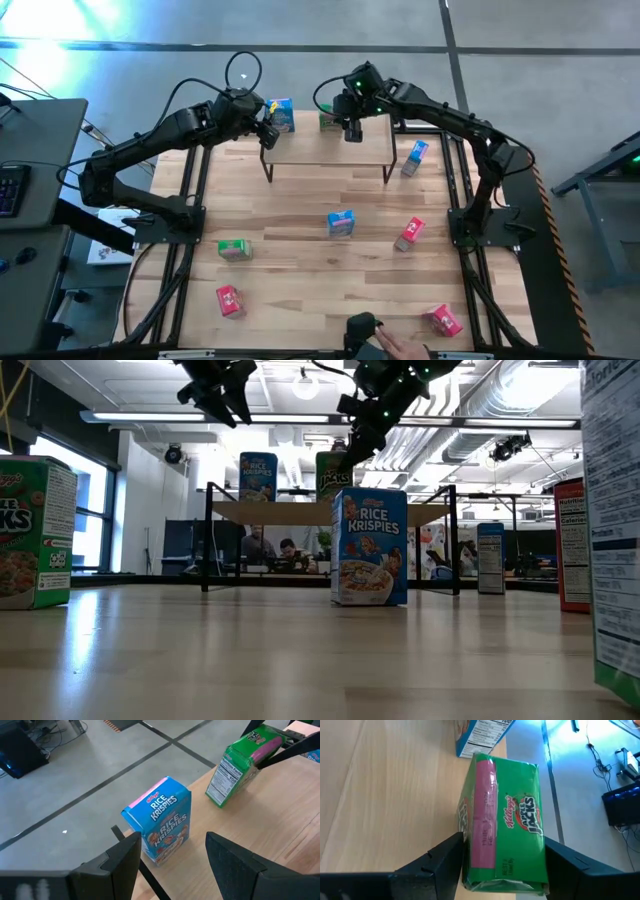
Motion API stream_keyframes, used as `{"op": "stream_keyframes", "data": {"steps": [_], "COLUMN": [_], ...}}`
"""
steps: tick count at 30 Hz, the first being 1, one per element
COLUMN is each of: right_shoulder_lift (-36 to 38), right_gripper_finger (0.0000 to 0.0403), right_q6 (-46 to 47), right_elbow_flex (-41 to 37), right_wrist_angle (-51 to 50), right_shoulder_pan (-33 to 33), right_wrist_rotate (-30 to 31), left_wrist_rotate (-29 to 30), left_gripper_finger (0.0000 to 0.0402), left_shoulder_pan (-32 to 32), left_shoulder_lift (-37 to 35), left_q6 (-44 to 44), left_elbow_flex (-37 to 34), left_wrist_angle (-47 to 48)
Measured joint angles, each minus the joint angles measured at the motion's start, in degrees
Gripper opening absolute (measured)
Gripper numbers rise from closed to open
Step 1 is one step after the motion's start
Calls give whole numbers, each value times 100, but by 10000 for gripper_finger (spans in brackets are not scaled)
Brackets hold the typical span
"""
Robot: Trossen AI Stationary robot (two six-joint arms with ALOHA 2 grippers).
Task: Stack cereal on shelf
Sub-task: Put the top right green cereal box on the shelf
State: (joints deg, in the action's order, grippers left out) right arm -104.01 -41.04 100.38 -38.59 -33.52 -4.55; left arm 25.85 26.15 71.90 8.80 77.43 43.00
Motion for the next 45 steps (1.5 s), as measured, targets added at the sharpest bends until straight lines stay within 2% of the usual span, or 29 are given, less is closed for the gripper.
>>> {"op": "stream_keyframes", "data": {"steps": [13,19,23,45], "right_shoulder_lift": [0,0,0,82], "right_gripper_finger": [217,242,252,254], "right_q6": [2,-17,-64,-127], "right_elbow_flex": [0,0,0,7], "right_wrist_angle": [-50,-12,7,-254], "right_shoulder_pan": [-24,-26,-27,-71], "right_wrist_rotate": [-130,-169,-132,260], "left_wrist_rotate": [-14,-20,-20,-17], "left_gripper_finger": [214,214,214,214], "left_shoulder_pan": [0,2,0,0], "left_shoulder_lift": [0,0,0,0], "left_q6": [0,0,0,0], "left_elbow_flex": [0,0,0,0], "left_wrist_angle": [2,2,1,2]}}
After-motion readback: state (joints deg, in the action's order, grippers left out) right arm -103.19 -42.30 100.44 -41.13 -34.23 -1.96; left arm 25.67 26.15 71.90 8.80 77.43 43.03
